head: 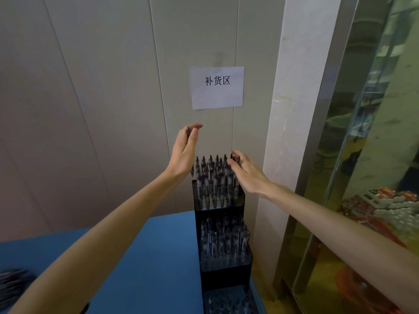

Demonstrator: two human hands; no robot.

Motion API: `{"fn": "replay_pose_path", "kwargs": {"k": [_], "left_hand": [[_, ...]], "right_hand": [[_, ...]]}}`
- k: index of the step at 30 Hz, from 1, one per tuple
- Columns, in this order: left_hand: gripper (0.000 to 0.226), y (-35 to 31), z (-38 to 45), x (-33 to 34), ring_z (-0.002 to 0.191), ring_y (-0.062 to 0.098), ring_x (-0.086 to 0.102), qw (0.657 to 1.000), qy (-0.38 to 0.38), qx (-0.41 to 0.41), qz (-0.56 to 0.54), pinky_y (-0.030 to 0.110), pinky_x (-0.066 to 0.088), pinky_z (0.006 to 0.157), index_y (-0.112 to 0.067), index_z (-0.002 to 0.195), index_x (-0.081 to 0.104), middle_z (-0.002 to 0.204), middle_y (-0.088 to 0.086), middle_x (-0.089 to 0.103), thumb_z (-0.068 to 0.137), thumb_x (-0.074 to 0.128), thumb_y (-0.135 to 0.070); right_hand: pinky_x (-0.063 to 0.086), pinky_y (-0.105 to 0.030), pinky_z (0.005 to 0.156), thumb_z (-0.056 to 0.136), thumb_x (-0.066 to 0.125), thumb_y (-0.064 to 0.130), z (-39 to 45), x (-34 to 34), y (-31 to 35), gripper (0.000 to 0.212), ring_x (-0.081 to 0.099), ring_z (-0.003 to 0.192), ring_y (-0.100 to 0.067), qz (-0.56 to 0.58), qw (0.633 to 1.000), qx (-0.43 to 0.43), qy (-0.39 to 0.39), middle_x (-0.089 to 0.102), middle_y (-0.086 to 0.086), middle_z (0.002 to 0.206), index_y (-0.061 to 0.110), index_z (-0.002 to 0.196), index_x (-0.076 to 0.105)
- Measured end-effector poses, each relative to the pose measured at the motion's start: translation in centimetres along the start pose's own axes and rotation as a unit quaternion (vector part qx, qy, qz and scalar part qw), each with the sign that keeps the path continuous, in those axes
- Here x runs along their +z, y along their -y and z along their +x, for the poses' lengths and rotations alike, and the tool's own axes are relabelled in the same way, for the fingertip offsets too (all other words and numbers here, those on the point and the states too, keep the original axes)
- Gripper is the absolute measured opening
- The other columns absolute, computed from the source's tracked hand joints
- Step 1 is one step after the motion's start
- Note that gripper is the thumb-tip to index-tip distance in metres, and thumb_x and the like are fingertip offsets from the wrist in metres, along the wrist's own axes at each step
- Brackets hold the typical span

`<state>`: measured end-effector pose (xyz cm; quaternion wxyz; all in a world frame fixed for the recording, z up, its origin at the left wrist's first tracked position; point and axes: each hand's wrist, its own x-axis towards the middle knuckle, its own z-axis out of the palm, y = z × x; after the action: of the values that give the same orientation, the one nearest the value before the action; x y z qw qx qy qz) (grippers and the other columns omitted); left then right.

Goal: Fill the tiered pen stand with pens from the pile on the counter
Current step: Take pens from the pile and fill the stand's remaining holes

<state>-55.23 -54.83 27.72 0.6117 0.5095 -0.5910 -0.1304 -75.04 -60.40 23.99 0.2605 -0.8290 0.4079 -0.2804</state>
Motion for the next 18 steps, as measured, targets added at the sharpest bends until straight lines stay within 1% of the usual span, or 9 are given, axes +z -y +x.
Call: {"fn": "replay_pose_path", "kwargs": {"k": [3, 4, 5, 7, 9, 14, 18], "left_hand": [[0.04, 0.6, -0.5, 0.5, 0.14, 0.012, 0.043, 0.999, 0.036, -0.028, -0.015, 0.036, 0.033, 0.119, -0.023, 0.147, 0.046, 0.148, -0.006, 0.048, 0.111, 0.032, -0.034], [0.042, 0.7, -0.6, 0.6, 0.143, 0.011, 0.039, 0.998, 0.049, -0.033, -0.016, 0.035, 0.031, 0.12, -0.024, 0.15, 0.043, 0.152, -0.006, 0.044, 0.112, 0.032, -0.035], [0.044, 1.0, -0.8, 0.7, 0.145, 0.01, 0.035, 0.997, 0.062, -0.037, -0.015, 0.033, 0.028, 0.12, -0.026, 0.153, 0.039, 0.156, -0.006, 0.04, 0.111, 0.031, -0.037], [0.046, 1.5, -1.2, 0.9, 0.148, 0.008, 0.029, 0.996, 0.084, -0.041, -0.013, 0.029, 0.025, 0.118, -0.028, 0.156, 0.034, 0.161, -0.007, 0.033, 0.111, 0.03, -0.039], [0.047, 1.8, -1.4, 1.1, 0.149, 0.008, 0.027, 0.994, 0.096, -0.048, -0.016, 0.028, 0.024, 0.116, -0.03, 0.157, 0.032, 0.163, -0.007, 0.03, 0.111, 0.03, -0.04], [0.046, 2.1, -1.1, 0.6, 0.147, 0.009, 0.031, 0.991, 0.118, -0.063, -0.022, 0.032, 0.024, 0.118, -0.033, 0.155, 0.035, 0.161, -0.012, 0.034, 0.111, 0.03, -0.042], [0.044, 2.0, -0.9, 0.0, 0.137, 0.009, 0.045, 0.986, 0.143, -0.078, -0.02, 0.032, 0.031, 0.11, -0.031, 0.152, 0.041, 0.155, -0.01, 0.043, 0.111, 0.029, -0.039]], "right_hand": [[0.025, -0.051, 0.118, 0.1, 0.023, 0.069, -0.4, -0.5, 0.3, 0.076, 0.03, 0.149, -0.021, 0.049, 0.999, 0.015, 0.012, 0.019, 0.002, 0.168, 0.024, 0.161, 0.015], [0.023, -0.048, 0.117, 0.099, 0.022, 0.07, -0.4, -0.5, 0.4, 0.078, 0.028, 0.149, -0.02, 0.061, 0.998, 0.015, 0.011, 0.019, 0.001, 0.167, 0.023, 0.161, 0.015], [0.02, -0.041, 0.116, 0.099, 0.019, 0.068, -0.4, -0.5, 0.5, 0.078, 0.026, 0.15, -0.019, 0.071, 0.997, 0.012, 0.009, 0.019, 0.001, 0.168, 0.021, 0.161, 0.015], [0.015, -0.03, 0.109, 0.103, 0.016, 0.062, -0.4, -0.4, 0.7, 0.074, 0.021, 0.151, -0.015, 0.085, 0.996, 0.009, 0.009, 0.018, 0.0, 0.168, 0.017, 0.161, 0.015], [0.013, -0.028, 0.107, 0.103, 0.015, 0.062, -0.3, -0.1, 0.7, 0.073, 0.02, 0.151, -0.014, 0.089, 0.996, 0.009, 0.008, 0.018, 0.0, 0.168, 0.017, 0.161, 0.015], [0.014, -0.029, 0.109, 0.099, 0.014, 0.069, 0.0, 0.7, 0.5, 0.08, 0.02, 0.151, -0.014, 0.082, 0.996, 0.01, 0.014, 0.017, 0.002, 0.168, 0.02, 0.161, 0.015], [0.012, -0.027, 0.111, 0.099, 0.014, 0.067, 0.2, 0.8, 0.8, 0.079, 0.018, 0.152, -0.012, 0.096, 0.995, 0.013, 0.011, 0.017, 0.002, 0.169, 0.019, 0.162, 0.014]]}}
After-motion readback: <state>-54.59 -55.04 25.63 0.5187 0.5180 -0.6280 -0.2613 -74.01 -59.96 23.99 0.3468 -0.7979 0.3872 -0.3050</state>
